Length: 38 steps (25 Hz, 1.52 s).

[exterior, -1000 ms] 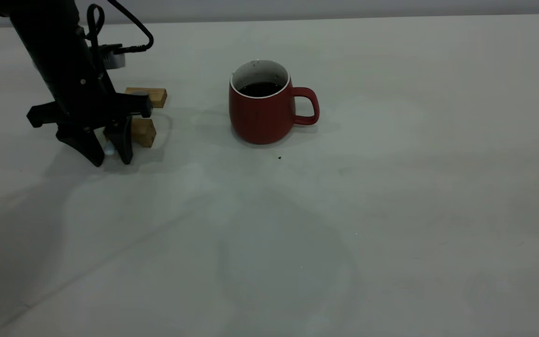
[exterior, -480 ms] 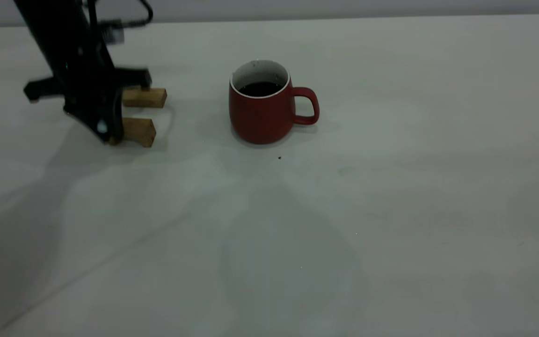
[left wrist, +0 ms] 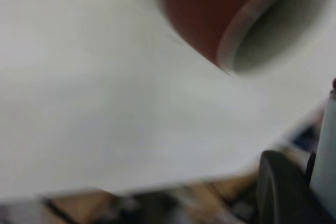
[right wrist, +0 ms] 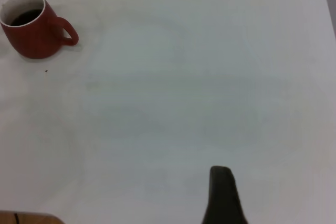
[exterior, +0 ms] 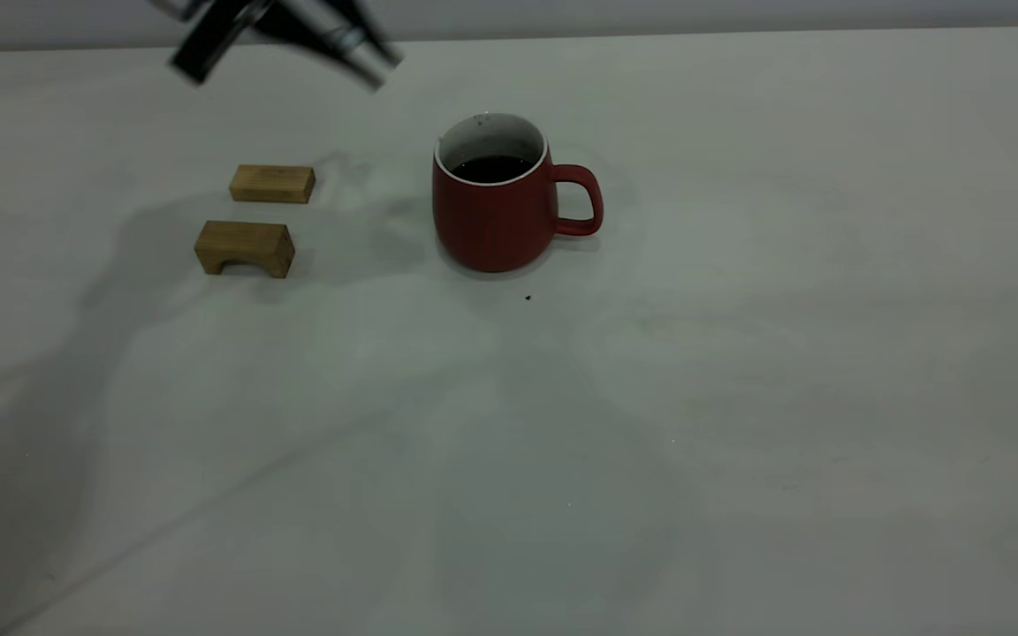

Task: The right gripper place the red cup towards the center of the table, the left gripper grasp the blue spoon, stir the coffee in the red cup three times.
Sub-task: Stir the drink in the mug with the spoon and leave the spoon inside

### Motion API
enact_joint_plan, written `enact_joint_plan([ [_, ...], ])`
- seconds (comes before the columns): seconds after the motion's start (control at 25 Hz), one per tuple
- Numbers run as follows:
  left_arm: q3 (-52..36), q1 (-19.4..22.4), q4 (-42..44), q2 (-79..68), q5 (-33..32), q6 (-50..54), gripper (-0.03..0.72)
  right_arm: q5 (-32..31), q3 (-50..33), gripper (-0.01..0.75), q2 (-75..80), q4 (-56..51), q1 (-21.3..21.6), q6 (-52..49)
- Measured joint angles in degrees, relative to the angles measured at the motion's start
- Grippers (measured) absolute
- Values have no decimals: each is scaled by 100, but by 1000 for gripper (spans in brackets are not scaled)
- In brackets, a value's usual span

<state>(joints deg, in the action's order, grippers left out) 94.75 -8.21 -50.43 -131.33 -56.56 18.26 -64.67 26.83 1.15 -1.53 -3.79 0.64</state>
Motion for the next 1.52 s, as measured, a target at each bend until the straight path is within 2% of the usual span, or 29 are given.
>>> enact_joint_plan([
  [0.24,0,-137,-2069,0,-137,370,135,0,0,579,0,0,0,0],
  [0.44,0,-323,-2749,0,-168,826,135,0,0,579,0,0,0,0],
  [0.52,0,-417,-3011,-9,-74,1357,135,0,0,579,0,0,0,0],
  [0.72,0,-740,-3551,-180,286,3476,135,0,0,579,0,0,0,0],
  [0.84,0,-842,-3622,-322,502,4154,135,0,0,579,0,0,0,0],
  [1.16,0,-841,-4173,-705,1170,4192,135,0,0,579,0,0,0,0],
  [1.36,0,-841,-4739,-1152,1306,3856,135,0,0,579,0,0,0,0],
  [1.52,0,-841,-4809,-1471,1354,3649,135,0,0,579,0,0,0,0],
])
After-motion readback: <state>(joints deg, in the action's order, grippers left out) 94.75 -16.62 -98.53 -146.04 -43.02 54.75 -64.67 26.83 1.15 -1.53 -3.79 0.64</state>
